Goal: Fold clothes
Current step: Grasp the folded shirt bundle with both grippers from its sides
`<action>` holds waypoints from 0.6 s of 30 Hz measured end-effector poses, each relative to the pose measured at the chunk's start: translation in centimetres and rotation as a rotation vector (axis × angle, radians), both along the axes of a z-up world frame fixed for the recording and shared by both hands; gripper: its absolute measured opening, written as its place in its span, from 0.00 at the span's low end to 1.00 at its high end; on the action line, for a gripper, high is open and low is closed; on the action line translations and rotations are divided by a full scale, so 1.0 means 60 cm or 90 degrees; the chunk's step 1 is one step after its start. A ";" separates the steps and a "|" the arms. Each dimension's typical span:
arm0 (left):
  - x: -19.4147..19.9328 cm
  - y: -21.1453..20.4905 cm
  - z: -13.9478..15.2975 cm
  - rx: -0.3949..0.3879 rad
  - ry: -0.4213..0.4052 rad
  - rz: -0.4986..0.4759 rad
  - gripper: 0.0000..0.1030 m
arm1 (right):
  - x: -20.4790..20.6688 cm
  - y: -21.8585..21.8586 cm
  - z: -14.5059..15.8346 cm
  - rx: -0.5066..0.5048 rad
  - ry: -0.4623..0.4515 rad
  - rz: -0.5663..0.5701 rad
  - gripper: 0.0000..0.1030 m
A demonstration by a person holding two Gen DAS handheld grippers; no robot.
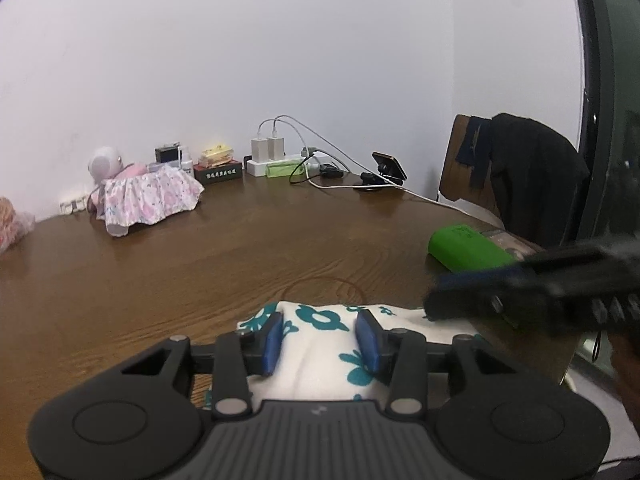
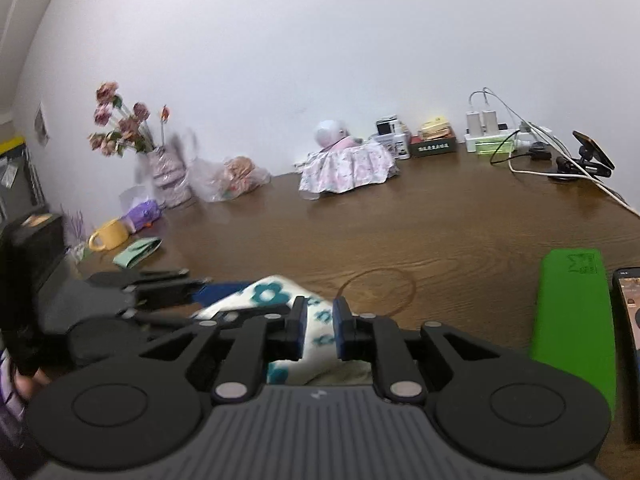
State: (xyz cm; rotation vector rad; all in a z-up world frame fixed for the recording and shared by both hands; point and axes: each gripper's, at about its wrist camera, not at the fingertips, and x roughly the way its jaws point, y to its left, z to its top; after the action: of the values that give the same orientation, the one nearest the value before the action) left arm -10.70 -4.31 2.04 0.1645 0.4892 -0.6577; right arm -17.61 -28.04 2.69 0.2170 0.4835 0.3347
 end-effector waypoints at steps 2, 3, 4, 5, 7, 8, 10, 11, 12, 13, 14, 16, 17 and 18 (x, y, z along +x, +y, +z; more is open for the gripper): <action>0.002 -0.001 -0.001 0.000 0.001 0.001 0.43 | -0.005 0.005 -0.003 -0.003 0.005 0.004 0.26; 0.003 -0.002 -0.001 0.001 0.001 0.001 0.43 | -0.007 0.006 -0.005 -0.001 0.006 0.007 0.27; 0.004 -0.003 -0.001 0.003 0.001 0.002 0.43 | -0.008 0.008 -0.006 0.002 0.007 0.009 0.28; 0.005 -0.005 -0.002 0.004 0.001 0.004 0.43 | -0.008 0.009 -0.007 0.001 0.008 0.014 0.28; 0.005 -0.010 -0.003 0.008 0.000 0.003 0.42 | -0.005 0.012 -0.012 -0.001 0.009 0.019 0.31; 0.005 -0.012 -0.004 0.010 -0.002 0.004 0.42 | -0.001 0.012 -0.016 -0.003 0.014 0.022 0.32; 0.006 -0.012 -0.003 0.011 0.000 0.004 0.42 | 0.008 0.013 -0.025 -0.007 0.025 0.028 0.32; 0.007 -0.011 -0.002 0.012 0.001 0.004 0.42 | 0.012 0.014 -0.029 -0.009 0.030 0.030 0.32; 0.007 -0.011 0.000 0.013 0.000 0.003 0.42 | 0.016 0.013 -0.030 -0.008 0.034 0.032 0.32; 0.005 -0.008 0.005 0.012 -0.002 -0.001 0.42 | 0.019 0.013 -0.031 -0.007 0.039 0.034 0.32; 0.003 -0.004 0.010 0.011 -0.005 -0.006 0.42 | 0.020 0.015 -0.031 -0.010 0.039 0.034 0.32; -0.006 0.007 0.017 0.016 -0.017 -0.015 0.42 | 0.021 0.019 -0.032 -0.019 0.037 0.034 0.32; -0.010 0.013 0.019 0.019 -0.020 -0.018 0.42 | 0.021 0.020 -0.032 -0.021 0.037 0.034 0.32; -0.015 0.020 0.020 0.021 -0.021 -0.021 0.42 | 0.022 0.019 -0.032 -0.020 0.037 0.034 0.32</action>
State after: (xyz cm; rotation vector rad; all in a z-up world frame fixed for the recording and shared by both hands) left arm -11.59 -3.11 3.23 0.2146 0.4665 -0.6779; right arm -16.30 -26.87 0.77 0.1834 0.5532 0.3737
